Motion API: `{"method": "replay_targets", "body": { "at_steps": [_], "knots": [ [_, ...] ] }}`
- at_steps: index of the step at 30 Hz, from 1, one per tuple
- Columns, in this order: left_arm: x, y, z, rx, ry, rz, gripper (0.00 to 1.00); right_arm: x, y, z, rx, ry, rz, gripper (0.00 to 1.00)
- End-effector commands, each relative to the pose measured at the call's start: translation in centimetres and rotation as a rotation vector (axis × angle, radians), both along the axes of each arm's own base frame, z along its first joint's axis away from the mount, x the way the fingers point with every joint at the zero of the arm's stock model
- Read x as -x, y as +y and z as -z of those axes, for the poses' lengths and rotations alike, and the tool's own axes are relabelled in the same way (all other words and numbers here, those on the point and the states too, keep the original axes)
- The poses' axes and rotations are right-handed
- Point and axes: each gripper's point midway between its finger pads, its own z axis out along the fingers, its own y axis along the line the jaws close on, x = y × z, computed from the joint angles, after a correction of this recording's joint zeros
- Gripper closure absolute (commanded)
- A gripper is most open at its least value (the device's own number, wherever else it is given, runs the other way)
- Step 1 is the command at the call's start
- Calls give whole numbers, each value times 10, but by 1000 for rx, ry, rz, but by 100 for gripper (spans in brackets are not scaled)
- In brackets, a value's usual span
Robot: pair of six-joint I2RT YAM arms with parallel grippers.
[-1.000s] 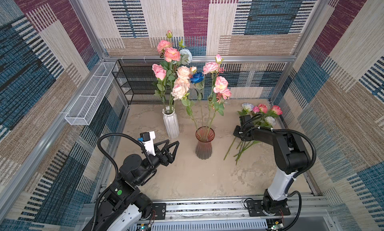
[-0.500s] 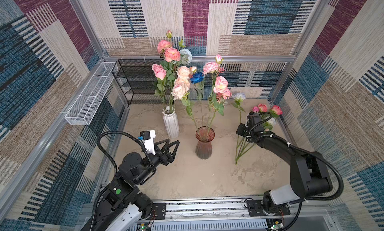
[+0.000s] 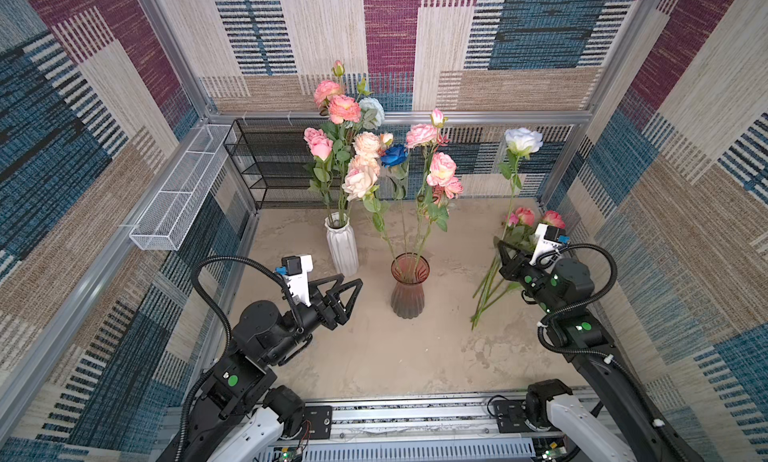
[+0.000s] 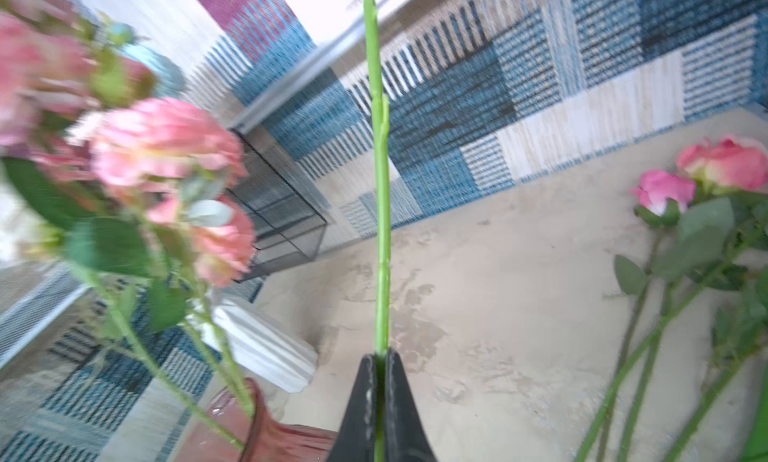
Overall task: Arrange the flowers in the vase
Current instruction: 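Grasp another white rose stem from the pile and lift it with the right gripper, then pass the white rose stem from the right gripper to the left gripper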
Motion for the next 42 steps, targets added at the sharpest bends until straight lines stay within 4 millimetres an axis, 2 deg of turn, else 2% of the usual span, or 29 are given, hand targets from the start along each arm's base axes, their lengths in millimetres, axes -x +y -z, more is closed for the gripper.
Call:
{"method": "replay_targets", "body": {
  "at_steps": [1, 4, 6, 12, 16, 24, 27, 31, 35, 40, 42],
  "knots": [
    [7, -8, -25, 34, -69, 66, 23, 33, 18, -48, -58, -191, -144, 100],
    [11, -15, -38, 48, -89, 111, 23, 61, 30, -74, -71, -284, -256, 100],
    [14, -20, -47, 58, -107, 150, 23, 73, 40, -85, -71, -311, -330, 100],
    [24, -38, -74, 88, -151, 274, 25, 95, 70, -103, -46, -331, -522, 100],
    [26, -48, -86, 94, -166, 331, 25, 110, 105, -112, -17, -336, -622, 100],
    [25, -66, -107, 93, -218, 391, 30, 131, 183, -105, 17, -289, -781, 100],
    [23, -74, -109, 86, -219, 414, 33, 140, 207, -102, 30, -283, -823, 100],
    [18, -80, -107, 74, -214, 416, 39, 146, 219, -104, 31, -293, -845, 100],
    [19, -82, -109, 83, -229, 428, 51, 145, 227, -96, 42, -268, -855, 100],
    [23, -86, -113, 113, -244, 459, 52, 141, 235, -81, 54, -224, -858, 100],
    [22, -88, -111, 109, -238, 467, 57, 140, 238, -79, 53, -214, -862, 100]
  ]
}}
